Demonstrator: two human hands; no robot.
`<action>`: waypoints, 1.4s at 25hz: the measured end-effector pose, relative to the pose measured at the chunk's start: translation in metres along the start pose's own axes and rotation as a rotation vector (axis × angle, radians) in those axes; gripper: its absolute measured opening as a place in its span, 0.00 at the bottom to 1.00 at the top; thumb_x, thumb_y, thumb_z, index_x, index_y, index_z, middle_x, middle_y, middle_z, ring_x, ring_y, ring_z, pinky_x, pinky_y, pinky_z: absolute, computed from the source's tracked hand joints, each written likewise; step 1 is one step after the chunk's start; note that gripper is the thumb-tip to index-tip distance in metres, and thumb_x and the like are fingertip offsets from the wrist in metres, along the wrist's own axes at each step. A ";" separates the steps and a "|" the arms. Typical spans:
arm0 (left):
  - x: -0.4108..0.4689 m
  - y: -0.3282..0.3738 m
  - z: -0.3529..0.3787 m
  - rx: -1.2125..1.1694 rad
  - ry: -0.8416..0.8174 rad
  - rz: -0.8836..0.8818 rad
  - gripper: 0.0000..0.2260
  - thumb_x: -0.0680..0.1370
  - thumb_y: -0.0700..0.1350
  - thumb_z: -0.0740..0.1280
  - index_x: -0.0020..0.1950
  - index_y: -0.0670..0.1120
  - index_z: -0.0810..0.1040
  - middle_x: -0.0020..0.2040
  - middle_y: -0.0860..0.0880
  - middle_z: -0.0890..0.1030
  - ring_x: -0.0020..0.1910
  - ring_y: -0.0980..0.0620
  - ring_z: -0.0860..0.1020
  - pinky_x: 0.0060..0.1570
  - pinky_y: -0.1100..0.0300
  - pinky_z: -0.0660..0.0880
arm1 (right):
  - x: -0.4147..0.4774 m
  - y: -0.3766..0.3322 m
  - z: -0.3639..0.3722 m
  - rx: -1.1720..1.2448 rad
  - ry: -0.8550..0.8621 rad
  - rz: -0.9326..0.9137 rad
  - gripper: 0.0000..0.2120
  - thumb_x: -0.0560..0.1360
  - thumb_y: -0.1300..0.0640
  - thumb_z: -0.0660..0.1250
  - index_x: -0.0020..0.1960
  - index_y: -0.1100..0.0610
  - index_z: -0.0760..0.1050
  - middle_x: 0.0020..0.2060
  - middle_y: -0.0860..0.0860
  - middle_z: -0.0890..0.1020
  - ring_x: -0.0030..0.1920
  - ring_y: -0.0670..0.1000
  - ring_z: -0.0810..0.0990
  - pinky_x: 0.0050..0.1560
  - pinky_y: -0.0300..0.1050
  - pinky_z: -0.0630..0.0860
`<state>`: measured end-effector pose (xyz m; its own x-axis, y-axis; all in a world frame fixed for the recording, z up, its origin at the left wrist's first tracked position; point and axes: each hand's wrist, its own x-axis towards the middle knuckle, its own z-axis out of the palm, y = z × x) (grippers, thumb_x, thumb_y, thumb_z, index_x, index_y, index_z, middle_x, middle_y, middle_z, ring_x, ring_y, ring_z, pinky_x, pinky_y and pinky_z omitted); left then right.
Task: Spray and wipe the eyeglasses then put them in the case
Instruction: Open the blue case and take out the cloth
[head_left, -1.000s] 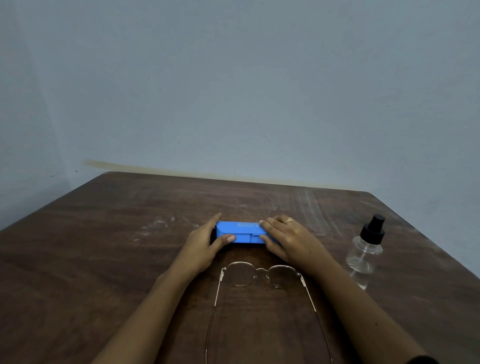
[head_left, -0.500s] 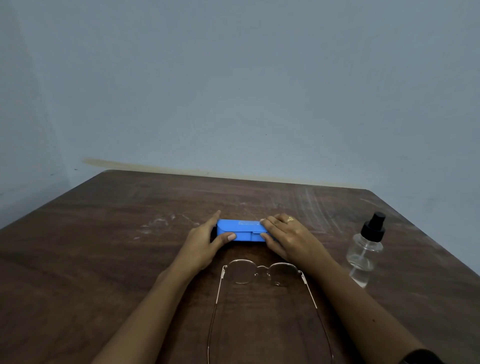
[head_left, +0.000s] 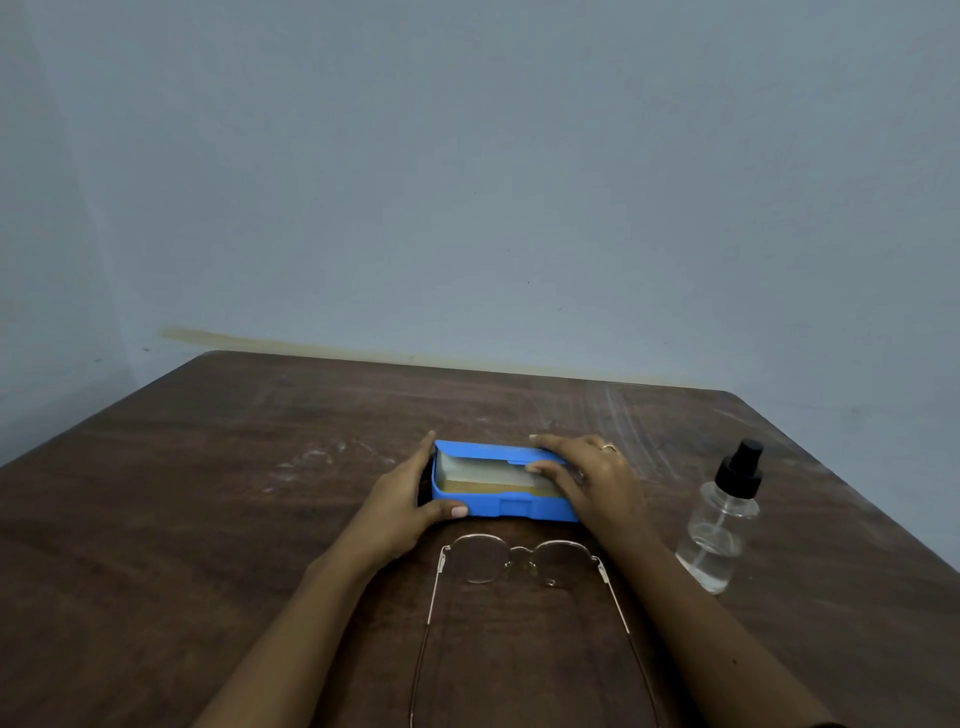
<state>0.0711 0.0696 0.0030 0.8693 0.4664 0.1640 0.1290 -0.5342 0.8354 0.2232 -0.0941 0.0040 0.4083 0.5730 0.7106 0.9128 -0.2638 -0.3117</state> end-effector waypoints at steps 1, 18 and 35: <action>0.000 0.000 0.000 -0.006 0.002 0.004 0.41 0.69 0.42 0.72 0.75 0.50 0.51 0.73 0.49 0.63 0.70 0.53 0.64 0.65 0.61 0.62 | 0.000 0.001 0.000 0.057 0.007 0.059 0.21 0.70 0.42 0.60 0.53 0.53 0.79 0.47 0.50 0.84 0.48 0.51 0.78 0.50 0.47 0.73; 0.002 0.004 0.001 0.066 -0.002 0.020 0.41 0.68 0.40 0.73 0.74 0.51 0.53 0.71 0.49 0.67 0.64 0.54 0.68 0.57 0.65 0.64 | 0.003 0.006 -0.002 0.137 0.294 0.322 0.11 0.73 0.67 0.66 0.55 0.65 0.77 0.45 0.59 0.83 0.44 0.53 0.81 0.45 0.42 0.74; 0.006 -0.002 0.004 0.101 0.026 0.001 0.40 0.67 0.40 0.74 0.74 0.46 0.56 0.76 0.53 0.53 0.74 0.51 0.57 0.70 0.56 0.59 | 0.005 0.003 -0.005 0.185 0.008 0.475 0.17 0.78 0.61 0.58 0.66 0.54 0.69 0.23 0.47 0.67 0.24 0.43 0.64 0.29 0.28 0.67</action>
<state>0.0784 0.0707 -0.0001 0.8570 0.4831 0.1793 0.1769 -0.6026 0.7782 0.2278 -0.0956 0.0095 0.7789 0.4176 0.4679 0.6133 -0.3511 -0.7076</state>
